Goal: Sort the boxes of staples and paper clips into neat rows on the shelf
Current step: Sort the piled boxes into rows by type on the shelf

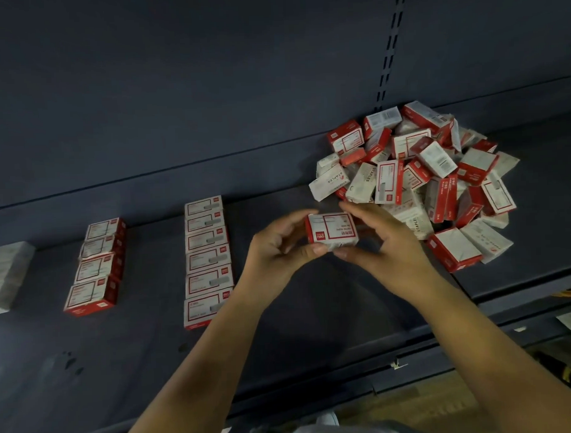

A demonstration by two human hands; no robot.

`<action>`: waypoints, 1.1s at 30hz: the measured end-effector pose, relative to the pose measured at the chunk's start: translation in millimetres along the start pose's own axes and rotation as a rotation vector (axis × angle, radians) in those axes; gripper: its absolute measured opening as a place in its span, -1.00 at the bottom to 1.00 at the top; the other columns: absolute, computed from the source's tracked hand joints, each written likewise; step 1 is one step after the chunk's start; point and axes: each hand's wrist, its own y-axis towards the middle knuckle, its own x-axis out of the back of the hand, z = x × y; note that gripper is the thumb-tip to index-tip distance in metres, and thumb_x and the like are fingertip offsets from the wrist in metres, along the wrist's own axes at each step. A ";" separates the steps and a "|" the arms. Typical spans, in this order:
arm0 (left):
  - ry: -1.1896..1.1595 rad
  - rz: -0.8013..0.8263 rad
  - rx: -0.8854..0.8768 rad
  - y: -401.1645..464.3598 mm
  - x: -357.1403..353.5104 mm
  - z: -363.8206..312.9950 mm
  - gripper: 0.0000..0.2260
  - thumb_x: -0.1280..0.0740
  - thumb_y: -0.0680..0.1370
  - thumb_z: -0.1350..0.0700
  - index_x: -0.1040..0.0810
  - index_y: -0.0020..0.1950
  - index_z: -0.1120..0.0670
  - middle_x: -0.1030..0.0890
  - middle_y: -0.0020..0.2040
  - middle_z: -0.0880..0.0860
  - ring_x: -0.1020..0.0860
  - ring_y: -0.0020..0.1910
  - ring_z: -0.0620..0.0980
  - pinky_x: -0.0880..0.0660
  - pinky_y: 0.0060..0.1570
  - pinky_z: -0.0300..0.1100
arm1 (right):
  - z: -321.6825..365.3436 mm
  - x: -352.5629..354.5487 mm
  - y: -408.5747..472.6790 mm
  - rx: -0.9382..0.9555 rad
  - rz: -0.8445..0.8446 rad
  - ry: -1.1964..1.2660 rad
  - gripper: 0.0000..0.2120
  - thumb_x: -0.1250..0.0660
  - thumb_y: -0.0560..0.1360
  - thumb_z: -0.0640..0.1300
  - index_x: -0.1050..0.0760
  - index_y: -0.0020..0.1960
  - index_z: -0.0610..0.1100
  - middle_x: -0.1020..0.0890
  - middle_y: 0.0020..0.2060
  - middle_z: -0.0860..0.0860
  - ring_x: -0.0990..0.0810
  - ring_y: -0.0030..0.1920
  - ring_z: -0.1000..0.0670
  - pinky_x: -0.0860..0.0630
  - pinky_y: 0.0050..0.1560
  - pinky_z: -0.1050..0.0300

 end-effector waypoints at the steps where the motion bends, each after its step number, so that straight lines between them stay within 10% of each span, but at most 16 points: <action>1: 0.027 0.005 -0.008 -1.1 4.1 -0.1 -0.61 -0.45 0.38 0.22 -0.48 0.18 0.08 -0.60 0.09 0.04 -0.57 0.13 -0.05 -0.50 0.05 -0.25 | 1.2 -2.7 1.9 0.012 -0.018 -0.023 -0.41 -0.50 0.31 -0.32 -0.38 0.25 -0.02 -0.45 0.05 0.26 -0.52 0.13 0.06 -0.45 0.13 0.28; 10: 0.042 -0.062 0.173 -6.4 41.1 -19.2 -0.86 -0.35 0.37 0.05 -0.58 -0.16 0.09 -0.65 -0.22 -0.04 -0.62 -0.15 -0.13 -0.53 -0.13 -0.29 | 10.8 -29.2 14.9 0.247 0.029 -0.200 -0.43 -0.49 0.24 -0.24 -0.48 0.24 -0.20 -0.49 0.11 0.04 -0.45 0.14 0.16 -0.33 0.19 0.44; 17: -0.102 0.036 0.348 -24.3 81.0 -31.1 -0.59 -0.39 0.30 0.20 -0.54 0.15 0.11 -0.63 -0.04 0.07 -0.63 -0.05 -0.01 -0.56 -0.13 -0.21 | 27.3 -62.1 14.9 0.207 0.057 -0.090 -0.40 -0.43 0.28 -0.17 -0.38 0.30 -0.06 -0.50 0.12 0.09 -0.46 0.15 0.20 -0.35 0.19 0.42; 33: -0.443 -0.430 0.306 -115.3 166.6 -38.5 -0.79 -0.33 0.42 0.43 -0.43 -0.05 0.18 -0.64 -0.16 0.10 -0.63 -0.12 0.04 -0.58 -0.06 -0.12 | 103.4 -207.6 6.0 0.191 0.030 -0.161 -0.46 -0.50 0.29 -0.08 -0.43 0.20 -0.23 -0.45 0.08 0.02 -0.46 0.10 0.07 -0.38 0.11 0.39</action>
